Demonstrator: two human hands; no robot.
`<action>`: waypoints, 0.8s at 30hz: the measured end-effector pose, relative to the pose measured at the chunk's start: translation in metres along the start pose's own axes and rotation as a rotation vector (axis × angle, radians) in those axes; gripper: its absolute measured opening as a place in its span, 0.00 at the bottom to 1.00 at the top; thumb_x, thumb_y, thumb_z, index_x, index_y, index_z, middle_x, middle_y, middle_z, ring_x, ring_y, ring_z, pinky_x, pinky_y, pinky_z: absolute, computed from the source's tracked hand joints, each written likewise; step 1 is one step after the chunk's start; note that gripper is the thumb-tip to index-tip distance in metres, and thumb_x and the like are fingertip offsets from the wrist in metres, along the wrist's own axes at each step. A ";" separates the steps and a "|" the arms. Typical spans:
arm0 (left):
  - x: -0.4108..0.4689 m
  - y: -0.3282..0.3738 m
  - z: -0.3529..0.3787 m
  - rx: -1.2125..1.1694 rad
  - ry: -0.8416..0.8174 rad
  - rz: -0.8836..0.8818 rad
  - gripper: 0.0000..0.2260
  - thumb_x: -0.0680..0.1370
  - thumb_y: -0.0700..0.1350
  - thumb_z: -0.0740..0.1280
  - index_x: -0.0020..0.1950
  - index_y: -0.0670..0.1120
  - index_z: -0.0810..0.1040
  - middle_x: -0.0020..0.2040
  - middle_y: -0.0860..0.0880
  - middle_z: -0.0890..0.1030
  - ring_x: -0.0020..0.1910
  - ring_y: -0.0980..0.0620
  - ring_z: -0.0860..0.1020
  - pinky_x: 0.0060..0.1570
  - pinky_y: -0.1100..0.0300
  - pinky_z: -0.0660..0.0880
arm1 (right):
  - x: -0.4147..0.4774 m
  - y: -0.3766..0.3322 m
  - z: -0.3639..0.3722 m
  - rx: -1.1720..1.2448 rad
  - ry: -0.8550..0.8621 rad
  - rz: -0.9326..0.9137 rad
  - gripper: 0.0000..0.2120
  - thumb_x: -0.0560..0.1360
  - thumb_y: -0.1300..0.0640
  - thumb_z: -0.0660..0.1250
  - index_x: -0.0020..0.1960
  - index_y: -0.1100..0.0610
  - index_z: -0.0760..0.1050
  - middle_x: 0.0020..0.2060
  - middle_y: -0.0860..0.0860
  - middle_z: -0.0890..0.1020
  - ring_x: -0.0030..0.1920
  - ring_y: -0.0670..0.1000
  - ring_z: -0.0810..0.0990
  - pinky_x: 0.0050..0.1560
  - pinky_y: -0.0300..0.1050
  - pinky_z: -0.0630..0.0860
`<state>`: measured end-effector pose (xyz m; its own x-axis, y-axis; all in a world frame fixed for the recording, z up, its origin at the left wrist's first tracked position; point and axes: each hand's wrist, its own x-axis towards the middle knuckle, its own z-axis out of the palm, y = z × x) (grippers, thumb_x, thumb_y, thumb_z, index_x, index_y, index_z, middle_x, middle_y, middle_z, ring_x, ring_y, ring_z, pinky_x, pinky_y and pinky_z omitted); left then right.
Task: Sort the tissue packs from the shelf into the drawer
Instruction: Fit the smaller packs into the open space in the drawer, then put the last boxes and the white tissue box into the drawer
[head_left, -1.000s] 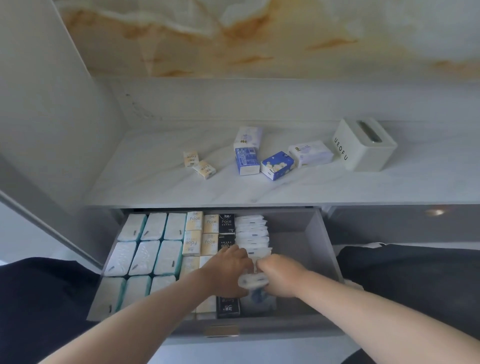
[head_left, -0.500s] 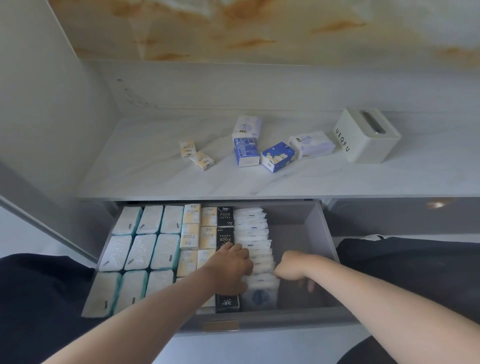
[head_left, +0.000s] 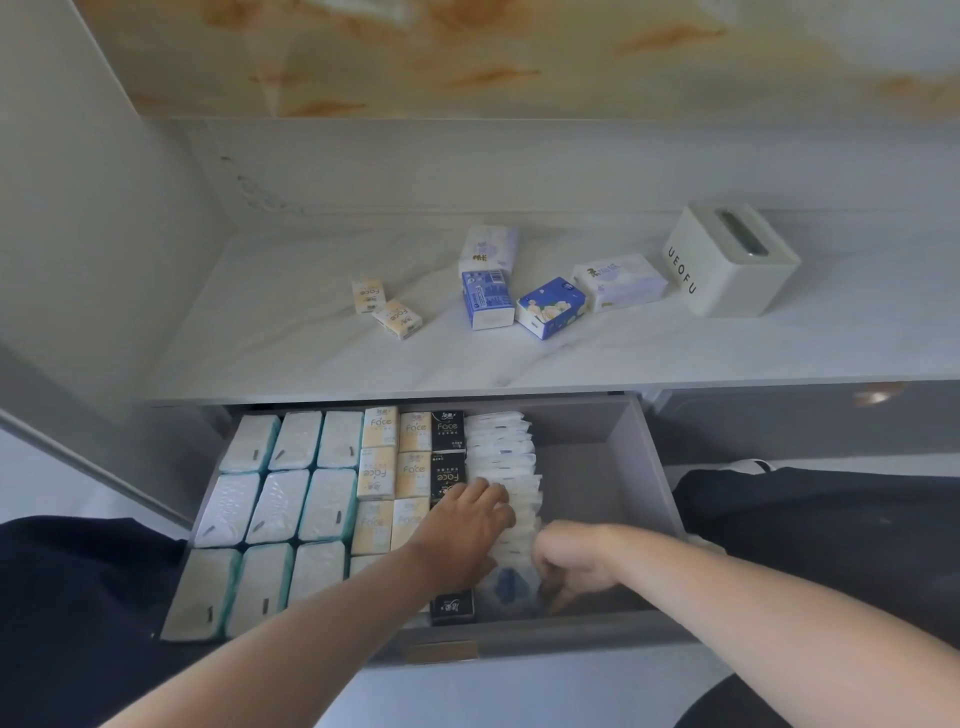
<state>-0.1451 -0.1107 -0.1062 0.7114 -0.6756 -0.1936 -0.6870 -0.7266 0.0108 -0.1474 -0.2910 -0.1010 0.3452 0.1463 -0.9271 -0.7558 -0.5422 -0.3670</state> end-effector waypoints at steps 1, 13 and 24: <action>-0.001 0.000 0.001 -0.022 -0.002 -0.007 0.26 0.75 0.55 0.68 0.70 0.49 0.67 0.70 0.47 0.65 0.67 0.45 0.65 0.67 0.51 0.64 | 0.001 0.000 0.000 -0.053 0.025 -0.003 0.22 0.67 0.72 0.51 0.58 0.65 0.72 0.46 0.62 0.76 0.43 0.61 0.78 0.55 0.63 0.78; 0.022 -0.033 -0.053 -0.444 -0.113 -0.130 0.22 0.78 0.56 0.65 0.72 0.56 0.68 0.70 0.53 0.70 0.69 0.52 0.68 0.67 0.55 0.67 | -0.032 -0.051 -0.041 -0.965 0.496 -0.228 0.16 0.75 0.58 0.59 0.62 0.56 0.74 0.58 0.52 0.79 0.55 0.55 0.79 0.51 0.45 0.77; 0.123 -0.089 -0.146 -0.577 0.257 -0.355 0.14 0.79 0.50 0.65 0.65 0.53 0.75 0.58 0.55 0.79 0.52 0.54 0.77 0.56 0.56 0.75 | -0.075 -0.147 -0.170 -0.939 0.826 -0.543 0.19 0.78 0.58 0.58 0.67 0.49 0.74 0.66 0.49 0.75 0.64 0.54 0.75 0.60 0.48 0.74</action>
<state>0.0254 -0.1474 0.0126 0.9383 -0.3429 -0.0452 -0.2709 -0.8099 0.5202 0.0324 -0.3634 0.0349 0.9549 0.1659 -0.2463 0.1260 -0.9774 -0.1699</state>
